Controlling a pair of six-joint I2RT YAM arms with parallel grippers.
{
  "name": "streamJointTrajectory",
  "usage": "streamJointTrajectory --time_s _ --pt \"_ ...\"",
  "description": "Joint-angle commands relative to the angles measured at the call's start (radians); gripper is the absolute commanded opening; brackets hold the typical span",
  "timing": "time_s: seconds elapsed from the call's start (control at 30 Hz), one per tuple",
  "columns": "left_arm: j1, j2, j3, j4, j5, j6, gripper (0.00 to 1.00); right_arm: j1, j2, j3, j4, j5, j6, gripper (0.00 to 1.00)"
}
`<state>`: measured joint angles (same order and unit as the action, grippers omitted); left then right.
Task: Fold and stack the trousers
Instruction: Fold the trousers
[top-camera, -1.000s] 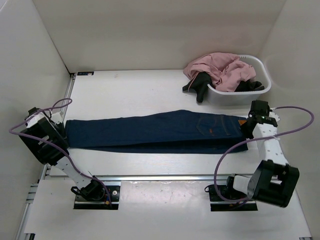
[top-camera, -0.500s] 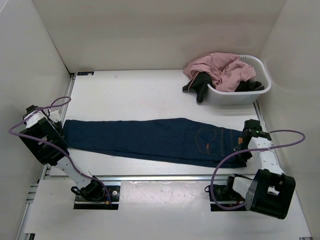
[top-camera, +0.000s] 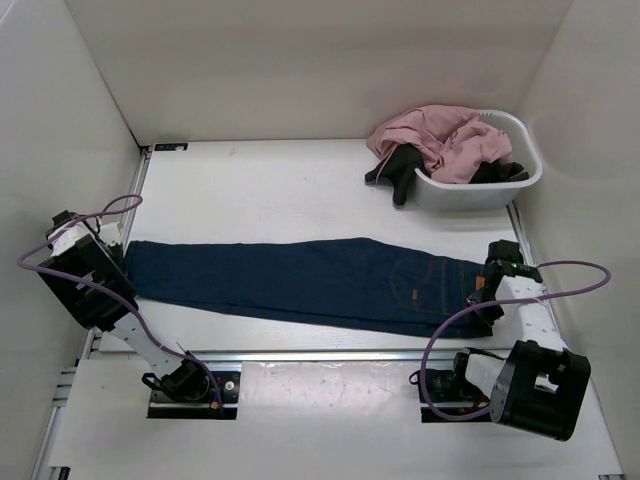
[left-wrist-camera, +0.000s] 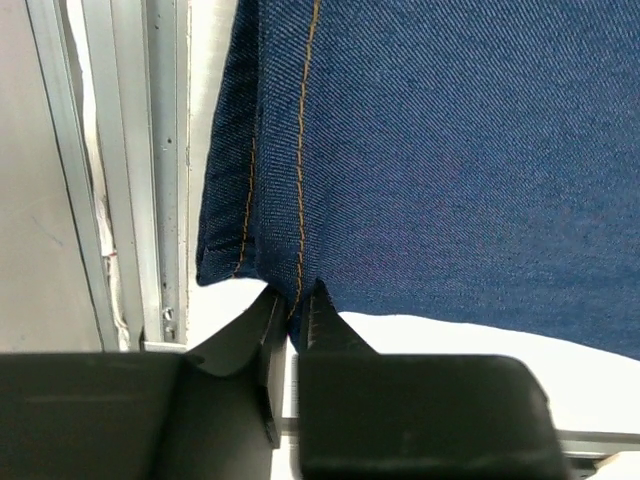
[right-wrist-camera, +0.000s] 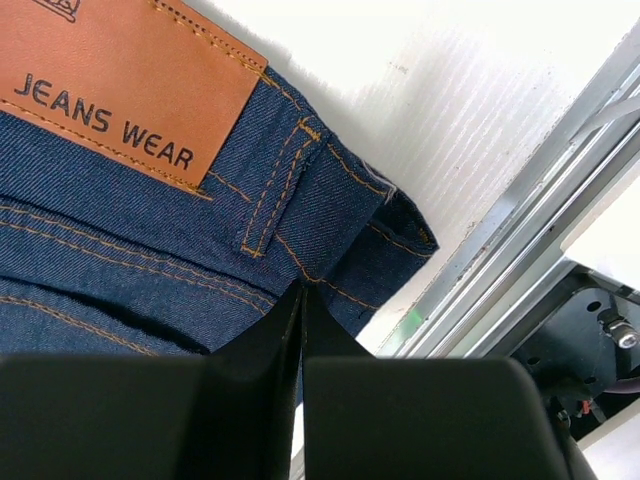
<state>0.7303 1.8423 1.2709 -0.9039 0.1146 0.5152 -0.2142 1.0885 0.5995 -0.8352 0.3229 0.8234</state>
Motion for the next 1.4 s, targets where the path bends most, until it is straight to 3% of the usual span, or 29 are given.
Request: streamJointTrajectory --time_s 0.0,0.2,0.5,0.73,1.0,1.07,1.1,1.13,1.23,1.37 --pt "0.004 -0.014 -0.005 0.017 -0.004 0.009 0.14 -0.004 -0.018 0.054 0.013 0.021 -0.027 0.00" --pt "0.004 -0.048 0.028 0.040 -0.006 0.000 0.14 -0.004 -0.087 0.148 -0.140 0.054 -0.027 0.00" --pt "0.004 0.000 -0.024 0.030 -0.019 0.000 0.14 -0.004 -0.231 0.112 -0.300 -0.068 0.020 0.00" --pt "0.004 0.031 -0.005 0.048 -0.039 0.000 0.14 -0.004 -0.265 -0.069 -0.216 -0.058 0.086 0.00" --pt "0.004 0.086 0.039 0.048 -0.089 0.009 0.14 -0.004 -0.331 -0.078 -0.260 0.010 0.171 0.02" --pt "0.004 0.086 0.029 0.048 -0.098 0.009 0.17 -0.004 -0.287 -0.087 -0.260 0.010 0.171 0.31" --pt "0.004 0.086 0.028 0.048 -0.098 0.009 0.22 -0.004 -0.236 -0.077 -0.260 0.010 0.161 0.70" --pt "0.004 0.086 0.028 0.048 -0.098 0.009 0.25 -0.004 -0.213 -0.076 -0.260 0.001 0.151 0.83" --pt "0.004 0.086 0.028 0.048 -0.098 0.009 0.32 -0.004 -0.168 -0.096 -0.200 -0.040 0.141 0.99" --pt "0.004 0.086 0.028 0.048 -0.098 0.009 0.32 -0.004 -0.109 -0.141 -0.099 -0.097 0.201 0.99"
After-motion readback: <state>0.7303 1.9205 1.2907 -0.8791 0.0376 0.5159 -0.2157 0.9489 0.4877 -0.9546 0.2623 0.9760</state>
